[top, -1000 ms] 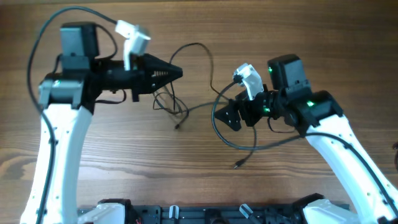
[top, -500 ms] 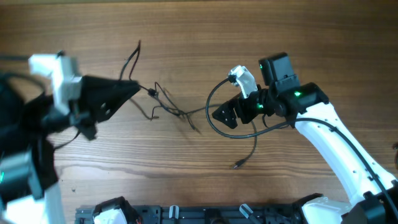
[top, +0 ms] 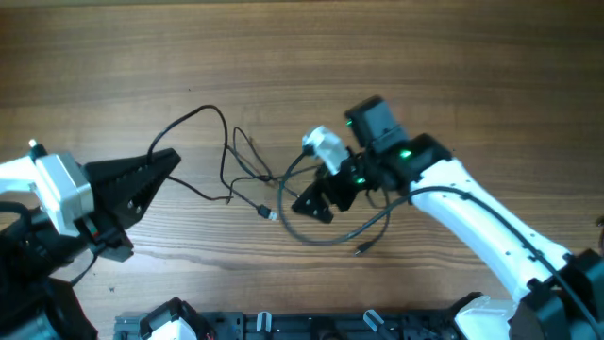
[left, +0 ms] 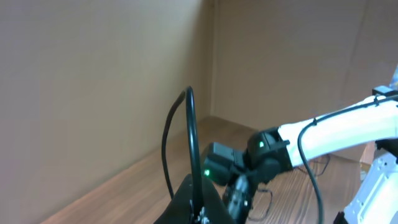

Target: Untangle cables

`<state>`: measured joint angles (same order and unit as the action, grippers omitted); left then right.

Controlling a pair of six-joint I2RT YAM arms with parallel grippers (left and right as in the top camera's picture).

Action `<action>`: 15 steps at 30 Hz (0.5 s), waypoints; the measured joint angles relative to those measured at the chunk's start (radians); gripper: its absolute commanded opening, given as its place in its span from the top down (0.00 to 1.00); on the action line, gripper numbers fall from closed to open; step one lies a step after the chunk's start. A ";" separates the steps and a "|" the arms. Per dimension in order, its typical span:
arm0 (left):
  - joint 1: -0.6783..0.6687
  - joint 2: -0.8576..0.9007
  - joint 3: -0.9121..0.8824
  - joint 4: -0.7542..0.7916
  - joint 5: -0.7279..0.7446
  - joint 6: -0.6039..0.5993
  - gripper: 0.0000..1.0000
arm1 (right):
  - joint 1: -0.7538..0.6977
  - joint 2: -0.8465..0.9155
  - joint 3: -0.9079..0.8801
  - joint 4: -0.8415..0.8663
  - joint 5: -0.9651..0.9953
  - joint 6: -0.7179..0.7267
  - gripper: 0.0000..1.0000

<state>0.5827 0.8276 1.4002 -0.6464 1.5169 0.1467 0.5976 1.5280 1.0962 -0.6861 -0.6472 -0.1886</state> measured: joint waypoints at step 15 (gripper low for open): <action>0.000 0.000 0.000 -0.009 0.000 -0.042 0.96 | 0.082 0.243 -0.001 0.273 0.163 -0.012 0.11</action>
<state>0.5827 0.8280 1.4002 -0.6556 1.5166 0.1051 0.6800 1.7714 1.0950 -0.4129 -0.4843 -0.2005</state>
